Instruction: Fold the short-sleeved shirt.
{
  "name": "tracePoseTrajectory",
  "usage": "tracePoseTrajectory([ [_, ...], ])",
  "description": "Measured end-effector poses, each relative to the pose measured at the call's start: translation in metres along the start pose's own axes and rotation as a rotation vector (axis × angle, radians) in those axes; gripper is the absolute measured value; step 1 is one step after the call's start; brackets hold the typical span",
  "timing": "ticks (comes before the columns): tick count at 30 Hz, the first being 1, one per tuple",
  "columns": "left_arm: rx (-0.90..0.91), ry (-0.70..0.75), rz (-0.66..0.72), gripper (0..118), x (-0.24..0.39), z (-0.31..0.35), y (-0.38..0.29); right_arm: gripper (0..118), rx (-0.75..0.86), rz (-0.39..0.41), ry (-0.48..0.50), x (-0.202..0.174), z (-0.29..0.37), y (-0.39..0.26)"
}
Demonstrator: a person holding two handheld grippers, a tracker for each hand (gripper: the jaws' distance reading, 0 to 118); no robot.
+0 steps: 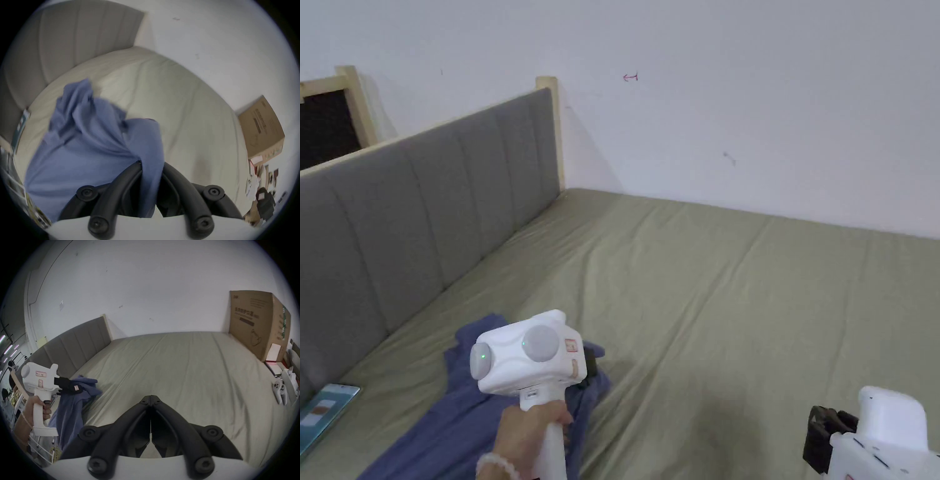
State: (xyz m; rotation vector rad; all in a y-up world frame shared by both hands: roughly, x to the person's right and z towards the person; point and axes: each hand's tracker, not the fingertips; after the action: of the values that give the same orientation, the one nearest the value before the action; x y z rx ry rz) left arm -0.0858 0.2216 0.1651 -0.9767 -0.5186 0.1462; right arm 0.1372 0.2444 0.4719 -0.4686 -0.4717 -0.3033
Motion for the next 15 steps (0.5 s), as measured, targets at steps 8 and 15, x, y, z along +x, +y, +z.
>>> tracePoseTrajectory([
  [8, -0.029, -0.364, -0.235, 4, 0.194, 0.025, -0.026, 0, 0.181, -0.080, -0.207, 0.090, 0.081, 0.034],
  [15, -0.145, -0.678, -0.545, 4, 0.397, 0.047, -0.129, 0, 0.272, -0.133, -0.473, 0.186, 0.178, 0.034],
])
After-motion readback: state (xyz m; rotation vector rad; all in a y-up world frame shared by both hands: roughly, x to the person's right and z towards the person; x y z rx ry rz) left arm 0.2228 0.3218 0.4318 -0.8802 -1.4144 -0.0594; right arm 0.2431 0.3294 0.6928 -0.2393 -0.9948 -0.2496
